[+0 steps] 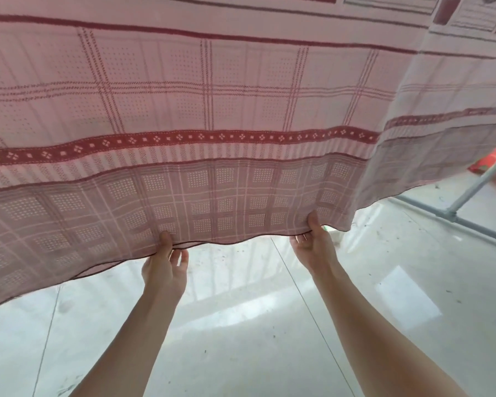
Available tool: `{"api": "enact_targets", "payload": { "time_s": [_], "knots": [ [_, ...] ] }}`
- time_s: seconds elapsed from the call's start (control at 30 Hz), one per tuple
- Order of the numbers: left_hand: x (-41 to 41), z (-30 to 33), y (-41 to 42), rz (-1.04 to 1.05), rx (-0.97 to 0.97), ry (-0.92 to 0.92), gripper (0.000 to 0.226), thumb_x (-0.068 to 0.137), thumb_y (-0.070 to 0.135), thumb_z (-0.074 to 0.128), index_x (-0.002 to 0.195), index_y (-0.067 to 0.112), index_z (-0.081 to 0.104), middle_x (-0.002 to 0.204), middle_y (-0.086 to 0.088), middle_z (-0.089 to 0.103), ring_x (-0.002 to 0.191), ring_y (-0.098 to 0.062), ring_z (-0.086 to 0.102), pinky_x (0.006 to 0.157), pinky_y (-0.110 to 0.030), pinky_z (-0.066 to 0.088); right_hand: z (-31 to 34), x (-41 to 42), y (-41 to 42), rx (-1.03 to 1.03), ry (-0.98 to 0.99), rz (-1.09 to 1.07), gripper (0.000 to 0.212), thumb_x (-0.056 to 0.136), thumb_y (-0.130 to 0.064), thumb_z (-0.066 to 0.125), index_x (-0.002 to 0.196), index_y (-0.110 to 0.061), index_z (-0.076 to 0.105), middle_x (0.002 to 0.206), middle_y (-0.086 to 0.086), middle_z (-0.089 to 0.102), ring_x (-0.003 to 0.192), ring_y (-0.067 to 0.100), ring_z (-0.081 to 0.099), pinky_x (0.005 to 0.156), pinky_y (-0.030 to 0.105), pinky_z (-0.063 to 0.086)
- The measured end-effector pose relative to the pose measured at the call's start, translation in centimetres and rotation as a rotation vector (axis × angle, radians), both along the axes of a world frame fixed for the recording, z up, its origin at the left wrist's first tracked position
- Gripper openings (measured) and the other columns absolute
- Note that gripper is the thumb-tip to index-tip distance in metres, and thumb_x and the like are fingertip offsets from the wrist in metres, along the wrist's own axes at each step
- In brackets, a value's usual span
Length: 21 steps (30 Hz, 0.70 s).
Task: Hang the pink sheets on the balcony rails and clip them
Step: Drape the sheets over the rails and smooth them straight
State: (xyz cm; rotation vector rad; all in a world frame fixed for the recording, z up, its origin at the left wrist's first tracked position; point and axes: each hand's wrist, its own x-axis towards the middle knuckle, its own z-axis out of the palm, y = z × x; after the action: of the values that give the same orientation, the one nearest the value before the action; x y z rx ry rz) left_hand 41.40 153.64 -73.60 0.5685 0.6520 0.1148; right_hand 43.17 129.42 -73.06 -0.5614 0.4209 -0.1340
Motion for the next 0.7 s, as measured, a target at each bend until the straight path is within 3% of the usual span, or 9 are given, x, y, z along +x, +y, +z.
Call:
{"api": "enact_targets", "payload": {
  "time_s": [0.07, 0.13, 0.2, 0.37, 0.43, 0.57, 0.7],
  "knots": [
    [-0.1, 0.0, -0.3, 0.028, -0.001, -0.014, 0.008, 0.086, 0.012, 0.061, 0.083, 0.017, 0.056, 0.08, 0.004, 0.056, 0.074, -0.01, 0.052, 0.072, -0.027, 0.045, -0.8, 0.2, -0.3, -0.051, -0.02, 0.039, 0.009, 0.093, -0.012, 0.052, 0.098, -0.01, 0.059, 0.089, -0.001, 0.07, 0.087, 0.011, 0.067, 0.086, 0.029, 0.05],
    [-0.1, -0.1, -0.9, 0.032, -0.013, -0.056, 0.005, 0.087, 0.018, 0.06, 0.084, 0.018, 0.056, 0.081, 0.005, 0.056, 0.078, -0.009, 0.053, 0.071, -0.026, 0.045, -1.0, 0.8, -0.8, -0.106, -0.025, 0.072, 0.01, 0.092, -0.01, 0.053, 0.1, -0.008, 0.059, 0.101, 0.003, 0.066, 0.094, 0.013, 0.063, 0.084, 0.028, 0.049],
    [-0.3, -0.1, -2.2, 0.007, -0.037, -0.099, 0.006, 0.089, 0.024, 0.057, 0.086, 0.019, 0.056, 0.085, 0.006, 0.055, 0.087, -0.009, 0.054, 0.078, -0.027, 0.045, -1.1, 1.5, -1.6, -0.146, -0.056, 0.112, 0.012, 0.09, -0.01, 0.054, 0.101, -0.009, 0.06, 0.103, 0.003, 0.066, 0.094, 0.013, 0.063, 0.076, 0.024, 0.052],
    [-1.0, -0.8, -8.1, -0.231, 0.064, -0.234, 0.031, 0.076, 0.027, 0.062, 0.106, 0.023, 0.055, 0.115, 0.006, 0.058, 0.108, -0.011, 0.054, 0.098, -0.037, 0.039, -2.2, 2.1, -2.5, -0.053, -0.079, 0.208, 0.017, 0.09, -0.017, 0.055, 0.101, -0.005, 0.06, 0.109, 0.006, 0.064, 0.103, 0.016, 0.061, 0.084, 0.028, 0.048],
    [-1.2, -0.8, -11.2, -0.305, 0.112, -0.249, 0.022, 0.085, 0.02, 0.055, 0.107, 0.023, 0.057, 0.117, 0.007, 0.06, 0.111, -0.013, 0.055, 0.1, -0.039, 0.038, -2.6, 2.2, -2.8, 0.023, -0.089, 0.251, 0.022, 0.093, -0.02, 0.051, 0.106, -0.004, 0.058, 0.114, 0.008, 0.062, 0.106, 0.017, 0.058, 0.088, 0.031, 0.046],
    [-0.6, -0.8, -16.2, -0.325, 0.154, -0.271, 0.02, 0.089, 0.016, 0.052, 0.107, 0.021, 0.06, 0.113, 0.007, 0.065, 0.11, -0.014, 0.058, 0.094, -0.034, 0.043, -3.1, 2.1, -3.6, 0.089, -0.074, 0.342, 0.024, 0.093, -0.015, 0.051, 0.109, 0.001, 0.057, 0.112, 0.012, 0.064, 0.103, 0.018, 0.061, 0.093, 0.034, 0.044],
    [-0.4, -1.3, -19.4, -0.2, 0.198, -0.191, 0.007, 0.088, 0.012, 0.055, 0.086, 0.014, 0.062, 0.088, 0.005, 0.072, 0.099, -0.014, 0.064, 0.086, -0.03, 0.046, -3.3, 1.9, -4.6, 0.071, -0.072, 0.4, 0.017, 0.093, -0.011, 0.05, 0.097, 0.001, 0.062, 0.098, 0.012, 0.068, 0.096, 0.021, 0.064, 0.094, 0.034, 0.045]
  ]
}}
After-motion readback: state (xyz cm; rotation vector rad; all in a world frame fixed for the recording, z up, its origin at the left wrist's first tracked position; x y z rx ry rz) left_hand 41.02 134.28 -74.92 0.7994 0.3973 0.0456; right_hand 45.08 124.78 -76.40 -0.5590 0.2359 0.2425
